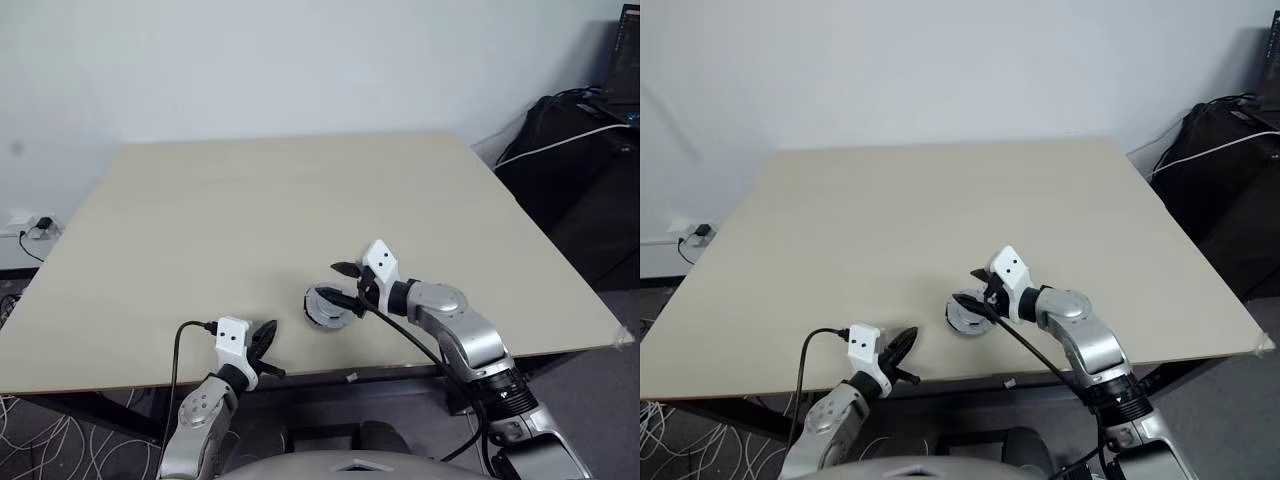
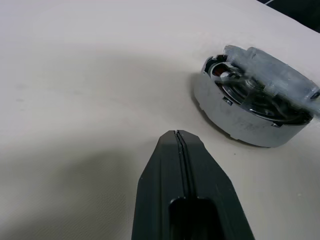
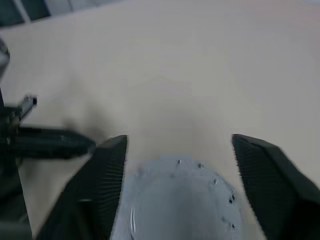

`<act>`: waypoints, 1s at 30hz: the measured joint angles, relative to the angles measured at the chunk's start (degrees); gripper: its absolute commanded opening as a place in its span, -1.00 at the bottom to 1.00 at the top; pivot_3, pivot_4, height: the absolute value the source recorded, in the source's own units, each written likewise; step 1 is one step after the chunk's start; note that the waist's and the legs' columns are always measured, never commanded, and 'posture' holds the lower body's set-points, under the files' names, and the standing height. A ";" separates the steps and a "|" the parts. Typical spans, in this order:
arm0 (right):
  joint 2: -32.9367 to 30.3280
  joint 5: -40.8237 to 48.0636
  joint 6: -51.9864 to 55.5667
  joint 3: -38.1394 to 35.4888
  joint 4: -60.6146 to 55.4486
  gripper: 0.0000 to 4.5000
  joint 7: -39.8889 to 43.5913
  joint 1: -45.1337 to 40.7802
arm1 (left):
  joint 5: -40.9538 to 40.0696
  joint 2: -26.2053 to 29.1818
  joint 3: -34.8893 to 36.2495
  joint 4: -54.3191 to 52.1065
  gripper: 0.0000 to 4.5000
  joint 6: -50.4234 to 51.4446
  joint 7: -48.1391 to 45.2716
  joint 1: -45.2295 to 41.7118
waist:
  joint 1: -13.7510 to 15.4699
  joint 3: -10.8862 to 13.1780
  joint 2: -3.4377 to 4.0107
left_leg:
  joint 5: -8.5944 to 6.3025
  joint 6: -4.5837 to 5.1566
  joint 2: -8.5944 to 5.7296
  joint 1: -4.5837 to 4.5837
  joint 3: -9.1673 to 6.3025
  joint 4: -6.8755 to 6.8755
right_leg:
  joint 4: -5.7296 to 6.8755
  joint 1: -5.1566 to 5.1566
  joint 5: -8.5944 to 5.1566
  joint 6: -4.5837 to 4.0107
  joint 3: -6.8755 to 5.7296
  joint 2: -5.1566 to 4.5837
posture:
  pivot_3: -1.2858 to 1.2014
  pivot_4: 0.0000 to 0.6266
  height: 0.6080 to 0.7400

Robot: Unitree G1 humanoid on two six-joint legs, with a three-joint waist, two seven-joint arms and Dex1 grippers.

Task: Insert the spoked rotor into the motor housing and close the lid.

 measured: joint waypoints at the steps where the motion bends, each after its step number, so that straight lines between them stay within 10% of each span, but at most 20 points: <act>1: -0.09 -0.54 -1.43 0.40 1.52 0.99 1.10 -0.45 | 0.00 -0.06 0.00 0.00 -1.00 -0.03 0.06 0.03 | 0.00 0.00 0.00 | 0.00 0.00 0.00 0.00 0.00 0.00 | 0.00 0.00 0.01 0.01 0.00 0.00 | 0.03 -1.00 1.00; 30: 0.29 -8.16 -10.92 4.15 24.93 0.81 15.57 -9.95 | 0.08 0.20 1.60 -0.05 -1.00 -1.22 0.79 2.52 | 0.08 -0.04 0.05 | 0.00 0.00 -0.01 0.01 0.02 0.00 | 0.00 0.00 0.09 0.03 0.02 -0.01 | 0.03 -1.00 1.00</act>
